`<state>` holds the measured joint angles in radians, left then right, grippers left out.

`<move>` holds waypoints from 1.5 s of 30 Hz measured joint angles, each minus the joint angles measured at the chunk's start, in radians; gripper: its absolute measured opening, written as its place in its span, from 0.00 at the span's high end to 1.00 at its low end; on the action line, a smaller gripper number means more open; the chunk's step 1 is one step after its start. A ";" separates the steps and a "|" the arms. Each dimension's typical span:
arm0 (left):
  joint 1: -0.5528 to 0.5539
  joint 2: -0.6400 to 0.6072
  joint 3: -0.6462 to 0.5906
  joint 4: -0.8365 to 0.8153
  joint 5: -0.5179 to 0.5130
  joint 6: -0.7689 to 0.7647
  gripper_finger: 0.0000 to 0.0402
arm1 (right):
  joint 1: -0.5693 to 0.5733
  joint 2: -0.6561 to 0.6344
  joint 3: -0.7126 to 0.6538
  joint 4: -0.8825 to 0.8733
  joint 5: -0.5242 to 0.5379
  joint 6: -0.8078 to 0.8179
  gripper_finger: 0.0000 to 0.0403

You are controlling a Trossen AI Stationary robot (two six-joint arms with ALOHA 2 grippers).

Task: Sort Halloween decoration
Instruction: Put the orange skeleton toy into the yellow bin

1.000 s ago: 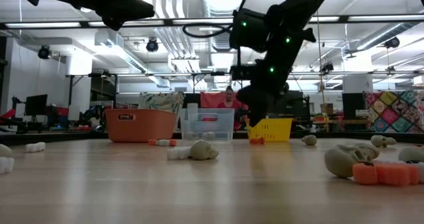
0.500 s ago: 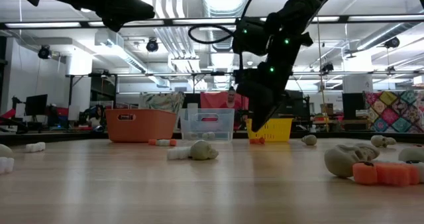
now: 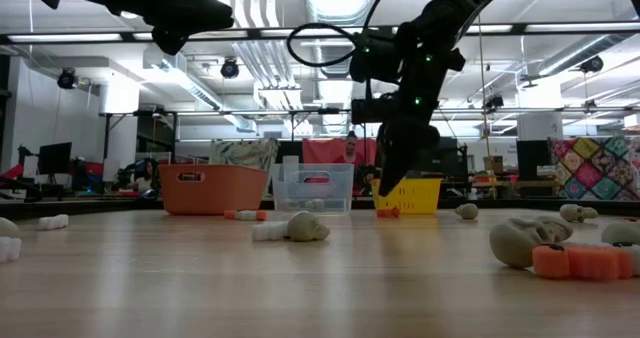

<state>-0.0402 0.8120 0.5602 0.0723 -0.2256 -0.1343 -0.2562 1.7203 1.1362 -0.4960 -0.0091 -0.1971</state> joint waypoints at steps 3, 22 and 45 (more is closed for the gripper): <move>0.000 0.002 0.000 0.003 0.000 -0.003 0.80 | 0.015 0.000 0.000 -0.007 0.100 0.001 0.87; 0.001 0.003 0.000 0.003 0.000 0.009 0.80 | 0.048 0.014 -0.050 0.012 0.262 0.049 0.59; 0.001 0.003 0.000 0.014 0.000 0.025 0.80 | 0.021 0.099 -0.031 0.036 0.243 0.066 0.91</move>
<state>-0.0395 0.8150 0.5602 0.0860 -0.2258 -0.1093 -0.2355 1.8191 1.1054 -0.4600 0.2343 -0.1313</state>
